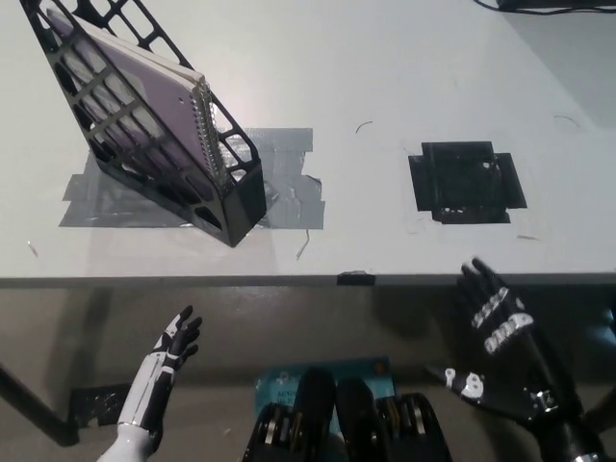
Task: A shelf with a book inside it is placed on the center of the desk infront of the robot. The robot uses its right hand to grab the book, take it out and hand it to a person.
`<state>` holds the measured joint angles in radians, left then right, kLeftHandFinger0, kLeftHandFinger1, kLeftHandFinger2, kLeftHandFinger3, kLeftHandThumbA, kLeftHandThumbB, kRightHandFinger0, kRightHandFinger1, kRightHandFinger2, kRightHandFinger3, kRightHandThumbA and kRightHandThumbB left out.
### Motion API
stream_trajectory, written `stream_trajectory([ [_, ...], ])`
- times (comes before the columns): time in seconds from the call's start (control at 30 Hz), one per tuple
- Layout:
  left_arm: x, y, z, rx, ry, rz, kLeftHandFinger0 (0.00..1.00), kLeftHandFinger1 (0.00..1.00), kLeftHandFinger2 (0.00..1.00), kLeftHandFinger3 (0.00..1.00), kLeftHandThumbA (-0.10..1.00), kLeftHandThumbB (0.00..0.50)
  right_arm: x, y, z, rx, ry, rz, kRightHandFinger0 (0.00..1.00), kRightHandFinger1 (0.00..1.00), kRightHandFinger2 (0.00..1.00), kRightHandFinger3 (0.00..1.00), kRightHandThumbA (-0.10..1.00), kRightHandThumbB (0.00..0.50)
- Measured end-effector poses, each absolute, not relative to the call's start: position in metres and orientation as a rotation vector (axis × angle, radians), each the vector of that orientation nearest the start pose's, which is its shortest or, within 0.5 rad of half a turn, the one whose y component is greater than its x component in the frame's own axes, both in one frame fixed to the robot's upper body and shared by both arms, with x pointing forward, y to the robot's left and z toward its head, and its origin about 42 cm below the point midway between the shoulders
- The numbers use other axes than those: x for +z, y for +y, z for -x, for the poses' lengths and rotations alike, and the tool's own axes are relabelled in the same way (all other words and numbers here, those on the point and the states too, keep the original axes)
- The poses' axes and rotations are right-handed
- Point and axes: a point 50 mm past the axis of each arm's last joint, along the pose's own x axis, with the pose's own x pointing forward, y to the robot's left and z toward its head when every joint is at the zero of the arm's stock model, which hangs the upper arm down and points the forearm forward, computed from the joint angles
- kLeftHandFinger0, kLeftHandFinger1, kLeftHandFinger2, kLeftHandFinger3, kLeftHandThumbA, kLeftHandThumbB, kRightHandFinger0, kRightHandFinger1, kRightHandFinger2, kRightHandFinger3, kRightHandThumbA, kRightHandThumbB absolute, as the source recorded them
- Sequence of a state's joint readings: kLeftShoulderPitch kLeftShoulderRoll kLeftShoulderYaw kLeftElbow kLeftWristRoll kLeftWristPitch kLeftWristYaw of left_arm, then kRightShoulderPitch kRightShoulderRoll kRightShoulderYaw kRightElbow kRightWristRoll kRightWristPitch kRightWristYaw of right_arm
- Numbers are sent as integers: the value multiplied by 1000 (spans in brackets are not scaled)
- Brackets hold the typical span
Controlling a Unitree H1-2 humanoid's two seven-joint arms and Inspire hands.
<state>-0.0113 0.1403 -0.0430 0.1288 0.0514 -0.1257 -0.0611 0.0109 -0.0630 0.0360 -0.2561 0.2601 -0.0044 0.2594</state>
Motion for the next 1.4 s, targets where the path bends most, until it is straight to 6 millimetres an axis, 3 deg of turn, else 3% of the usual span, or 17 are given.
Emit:
stream_trajectory([
  [0.07,71,245,-283,-112,4,-193,1000,1000,1000,1000,1000,284,182,-197,-276,359,-326,-160,1000,1000,1000,1000,1000,348],
  [0.13,70,244,-282,-114,7,-194,1000,1000,1000,1000,1000,292,197,-188,-287,388,-371,-155,1000,1000,1000,1000,1000,301],
  [0.3,68,243,-280,-123,14,-195,1000,1000,1000,1000,1000,281,236,-153,-336,476,-455,-126,1000,1000,1000,1000,1000,301],
  [0.4,67,243,-280,-124,16,-195,1000,1000,1000,1000,1000,294,242,-141,-354,491,-446,-128,1000,1000,1000,1000,1000,284],
  [0.43,68,243,-280,-125,15,-196,1000,1000,1000,1000,1000,295,248,-126,-374,506,-432,-131,1000,1000,1000,1000,1000,282],
  [0.5,68,243,-280,-126,15,-197,1000,1000,1000,1000,1000,303,253,-113,-388,520,-420,-138,1000,1000,1000,1000,1000,253],
  [0.57,68,242,-280,-128,14,-196,1000,1000,1000,1000,1000,341,259,-99,-402,533,-407,-143,1000,1000,1000,1000,1000,274],
  [0.73,72,241,-280,-131,9,-199,1000,1000,1000,1000,1000,330,272,-71,-434,552,-371,-132,1000,1000,1000,1000,1000,340],
  [0.8,73,240,-281,-132,4,-199,1000,1000,1000,1000,1000,302,279,-62,-444,555,-362,-129,1000,1000,1000,1000,1000,362],
  [0.97,76,240,-281,-135,1,-203,1000,1000,1000,1000,1000,293,290,-41,-460,562,-339,-132,1000,1000,1000,1000,1000,360],
  [1.03,76,240,-282,-137,-1,-208,1000,1000,1000,1000,1000,295,293,-33,-462,568,-336,-139,1000,1000,1000,1000,1000,387],
  [1.2,78,239,-286,-144,-13,-214,1000,1000,1000,1000,1000,286,297,-11,-463,593,-316,-163,1000,1000,1000,1000,1000,366],
  [1.4,79,239,-287,-150,-18,-225,1000,1000,1000,1000,1000,329,292,10,-462,617,-277,-174,1000,1000,1000,1000,989,364],
])
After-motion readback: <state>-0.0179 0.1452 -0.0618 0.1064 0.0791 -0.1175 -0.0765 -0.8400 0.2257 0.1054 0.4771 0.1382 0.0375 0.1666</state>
